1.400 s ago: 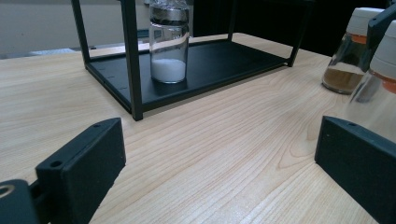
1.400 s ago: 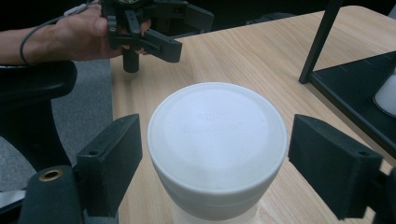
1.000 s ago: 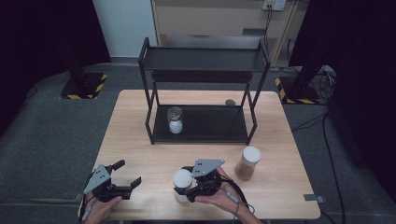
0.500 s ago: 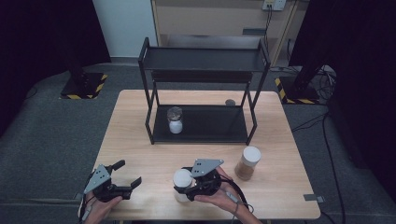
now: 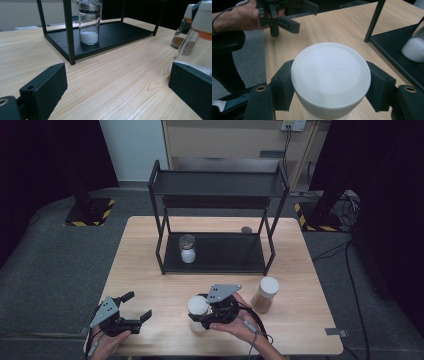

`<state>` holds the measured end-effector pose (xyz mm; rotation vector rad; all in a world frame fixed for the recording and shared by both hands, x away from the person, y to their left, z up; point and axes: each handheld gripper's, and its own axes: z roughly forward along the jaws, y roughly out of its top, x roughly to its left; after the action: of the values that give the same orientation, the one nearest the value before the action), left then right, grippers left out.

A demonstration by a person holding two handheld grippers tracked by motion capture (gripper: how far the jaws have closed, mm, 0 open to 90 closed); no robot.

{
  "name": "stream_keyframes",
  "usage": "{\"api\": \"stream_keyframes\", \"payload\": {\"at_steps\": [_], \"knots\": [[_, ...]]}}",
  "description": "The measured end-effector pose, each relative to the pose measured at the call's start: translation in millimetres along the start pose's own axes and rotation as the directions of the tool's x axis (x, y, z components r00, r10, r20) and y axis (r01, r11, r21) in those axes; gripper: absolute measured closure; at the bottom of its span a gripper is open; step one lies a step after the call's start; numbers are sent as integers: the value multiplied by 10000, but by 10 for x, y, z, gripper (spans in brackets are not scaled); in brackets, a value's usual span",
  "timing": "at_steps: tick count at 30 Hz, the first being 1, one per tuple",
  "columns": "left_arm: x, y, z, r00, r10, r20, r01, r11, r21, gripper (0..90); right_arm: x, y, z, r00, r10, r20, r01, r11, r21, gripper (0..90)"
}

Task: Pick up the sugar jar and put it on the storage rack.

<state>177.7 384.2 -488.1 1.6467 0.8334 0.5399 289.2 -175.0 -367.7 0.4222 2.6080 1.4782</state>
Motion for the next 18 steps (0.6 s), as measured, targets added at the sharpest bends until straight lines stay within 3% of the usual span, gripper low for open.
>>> {"api": "stream_keyframes", "payload": {"at_steps": [4,18], "knots": [[-1,-1,1,10000,4,-3,-4,10000,-7,8,-1,86,-32,9996,-17,268,15,10000,89,341],[0,-1,3,10000,-1,15,1,10000,-5,8,-160,308,-161,9928,612,1027,-598,9981,-168,341]]}}
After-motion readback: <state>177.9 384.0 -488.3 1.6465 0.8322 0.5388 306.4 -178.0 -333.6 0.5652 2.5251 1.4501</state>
